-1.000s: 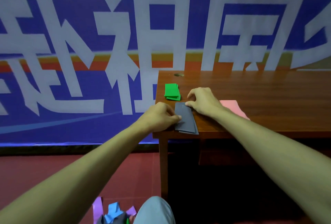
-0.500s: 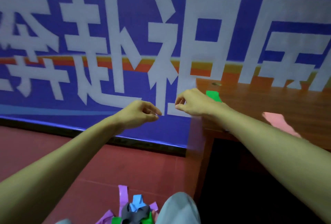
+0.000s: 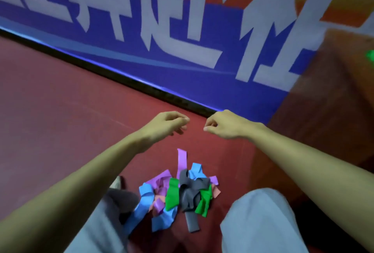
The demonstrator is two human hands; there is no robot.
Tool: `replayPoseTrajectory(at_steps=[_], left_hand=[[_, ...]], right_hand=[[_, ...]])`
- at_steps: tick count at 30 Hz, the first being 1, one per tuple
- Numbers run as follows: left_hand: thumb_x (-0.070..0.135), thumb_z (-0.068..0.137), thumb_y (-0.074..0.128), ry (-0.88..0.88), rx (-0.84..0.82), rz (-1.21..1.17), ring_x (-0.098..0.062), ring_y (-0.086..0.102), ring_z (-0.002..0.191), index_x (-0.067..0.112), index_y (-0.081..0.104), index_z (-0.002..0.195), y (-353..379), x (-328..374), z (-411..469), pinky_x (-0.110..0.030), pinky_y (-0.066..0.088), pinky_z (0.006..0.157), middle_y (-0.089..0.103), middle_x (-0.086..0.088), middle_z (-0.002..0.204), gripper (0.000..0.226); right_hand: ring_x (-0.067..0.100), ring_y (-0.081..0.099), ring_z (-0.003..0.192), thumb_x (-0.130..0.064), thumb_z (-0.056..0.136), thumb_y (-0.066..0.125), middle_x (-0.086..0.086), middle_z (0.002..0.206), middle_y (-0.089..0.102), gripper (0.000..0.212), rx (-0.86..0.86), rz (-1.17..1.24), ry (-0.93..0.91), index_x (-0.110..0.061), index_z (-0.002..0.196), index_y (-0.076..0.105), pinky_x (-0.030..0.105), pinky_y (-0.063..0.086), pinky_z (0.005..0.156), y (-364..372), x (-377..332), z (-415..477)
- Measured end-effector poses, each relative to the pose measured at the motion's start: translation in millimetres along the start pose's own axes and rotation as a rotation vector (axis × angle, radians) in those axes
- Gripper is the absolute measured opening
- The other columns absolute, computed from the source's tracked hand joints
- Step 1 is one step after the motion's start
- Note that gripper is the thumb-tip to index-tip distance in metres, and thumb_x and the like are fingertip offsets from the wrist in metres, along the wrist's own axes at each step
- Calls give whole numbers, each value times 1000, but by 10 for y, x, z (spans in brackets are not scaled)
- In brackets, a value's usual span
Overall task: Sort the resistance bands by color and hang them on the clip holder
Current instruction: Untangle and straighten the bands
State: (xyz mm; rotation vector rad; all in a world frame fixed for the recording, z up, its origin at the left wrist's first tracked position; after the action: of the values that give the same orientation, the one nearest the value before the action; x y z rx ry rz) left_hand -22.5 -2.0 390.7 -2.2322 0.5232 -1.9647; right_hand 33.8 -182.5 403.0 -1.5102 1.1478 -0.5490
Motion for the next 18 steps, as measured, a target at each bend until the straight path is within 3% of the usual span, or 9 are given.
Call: replayPoseTrajectory(at_steps=[3,9,13,15,18], left_hand=[[18,95,54,-136,3,14,-10,60,70,13,65,102,25,-657,194,-18,41,61,66,-1,85,15],[10,95,52,-411,-74,94,-1,57,51,5,66,93,191,-1863,509,-9,40,46,61,-3,72,15],[7,95,51,-565,-60,90,3,53,40,6,62,89,370,-2547,611,-9,40,43,58,-7,72,13],[7,93,52,-614,-70,119,-4,57,48,4,63,90,468,-2836,597,-13,46,48,59,-10,75,12],[23,81,55,-655,-142,183,-21,58,71,3,67,89,597,-3257,563,-37,55,77,63,-12,80,24]], right_hand=[[18,63,105,-30,94,56,2,110,71,24,-105,59,-7,-15,106,71,23,42,88,552,118,386],[18,64,100,-22,91,57,1,105,72,20,-251,217,65,-15,102,72,21,39,79,1682,405,927],[12,56,83,-14,92,54,0,90,67,21,-327,340,153,-11,102,73,21,38,72,2380,536,1177],[9,53,82,-11,91,54,1,89,66,21,-347,404,203,-11,100,74,23,42,77,2709,582,1295],[15,55,79,-12,89,56,-3,80,62,21,-361,487,327,-21,75,69,34,50,83,3253,646,1456]])
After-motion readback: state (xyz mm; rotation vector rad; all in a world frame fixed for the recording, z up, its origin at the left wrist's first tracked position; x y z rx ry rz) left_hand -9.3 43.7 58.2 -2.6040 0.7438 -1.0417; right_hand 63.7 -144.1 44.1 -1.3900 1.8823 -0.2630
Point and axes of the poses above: each hand's wrist, its own z-axis towards the middle knuckle, its own y-axis out of the palm, x = y × z, the point moved 3 cm from there along z, towards the middle knuckle
